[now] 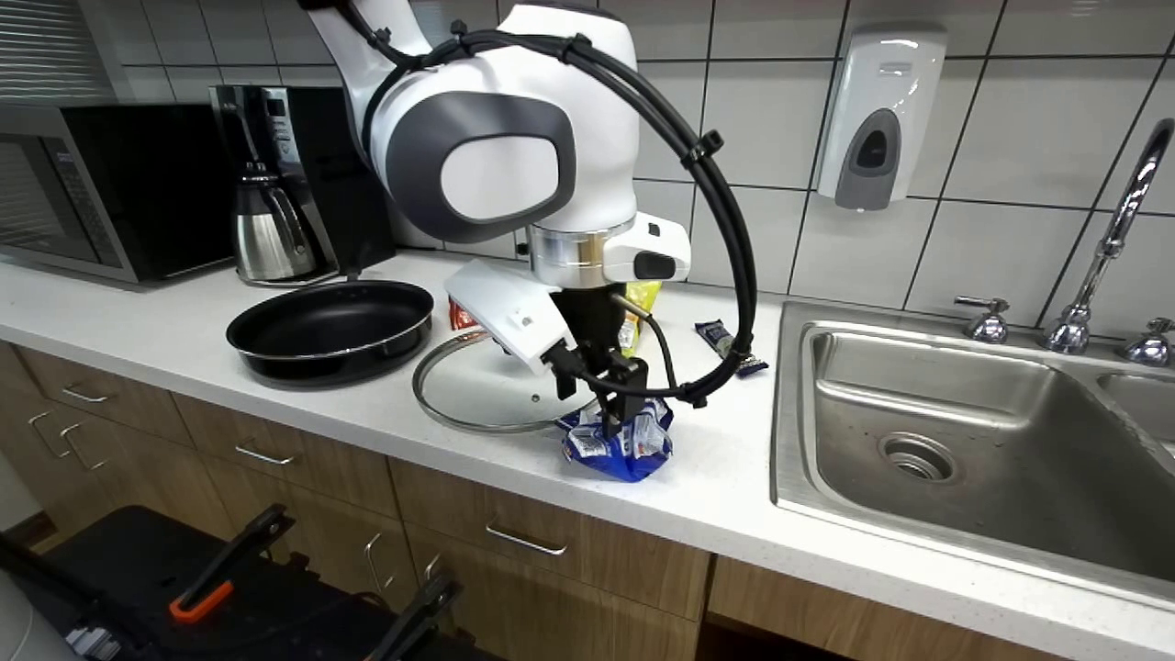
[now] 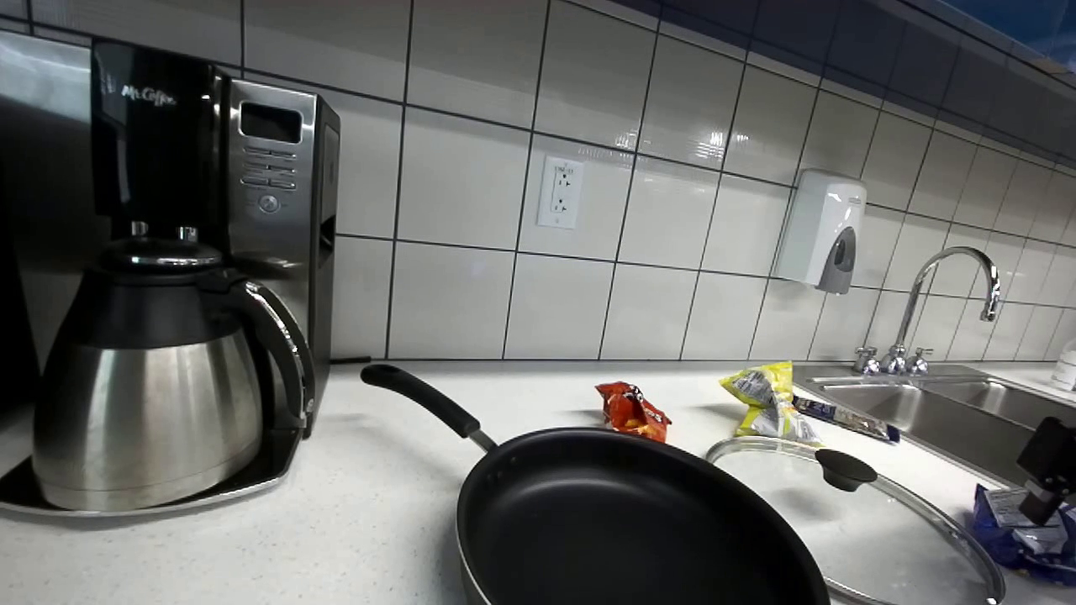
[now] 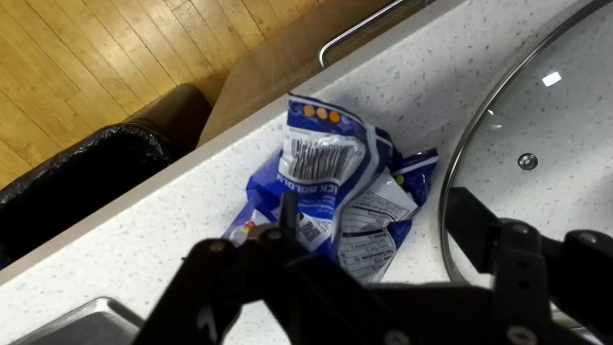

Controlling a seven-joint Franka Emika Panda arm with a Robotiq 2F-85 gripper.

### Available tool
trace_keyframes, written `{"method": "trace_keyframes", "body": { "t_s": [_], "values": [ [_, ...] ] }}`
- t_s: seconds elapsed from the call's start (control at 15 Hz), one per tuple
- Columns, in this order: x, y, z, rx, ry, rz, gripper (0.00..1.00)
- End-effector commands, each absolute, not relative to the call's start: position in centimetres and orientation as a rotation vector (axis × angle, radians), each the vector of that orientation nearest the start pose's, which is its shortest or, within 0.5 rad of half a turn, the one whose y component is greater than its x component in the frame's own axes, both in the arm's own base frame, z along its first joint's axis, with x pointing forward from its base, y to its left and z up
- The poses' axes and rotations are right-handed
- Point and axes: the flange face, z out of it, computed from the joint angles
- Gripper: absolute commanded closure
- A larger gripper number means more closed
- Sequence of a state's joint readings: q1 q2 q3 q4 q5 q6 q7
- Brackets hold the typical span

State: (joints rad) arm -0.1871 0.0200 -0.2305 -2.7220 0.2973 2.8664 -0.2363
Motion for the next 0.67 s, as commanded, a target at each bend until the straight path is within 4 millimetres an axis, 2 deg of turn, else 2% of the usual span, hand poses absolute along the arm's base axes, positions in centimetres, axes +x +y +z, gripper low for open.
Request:
{"method": "trace_keyframes", "body": {
  "t_s": [0.0,0.4,0.47,0.6],
  "values": [
    [37.92,-18.26,22.74,-3.008,0.679,-0.252,0.51],
    [37.73,-18.25,22.60,-3.020,0.676,-0.256,0.97],
    [37.70,-18.24,22.58,-3.021,0.677,-0.257,1.00],
    [37.65,-18.23,22.54,-3.024,0.676,-0.256,1.00]
  ]
}}
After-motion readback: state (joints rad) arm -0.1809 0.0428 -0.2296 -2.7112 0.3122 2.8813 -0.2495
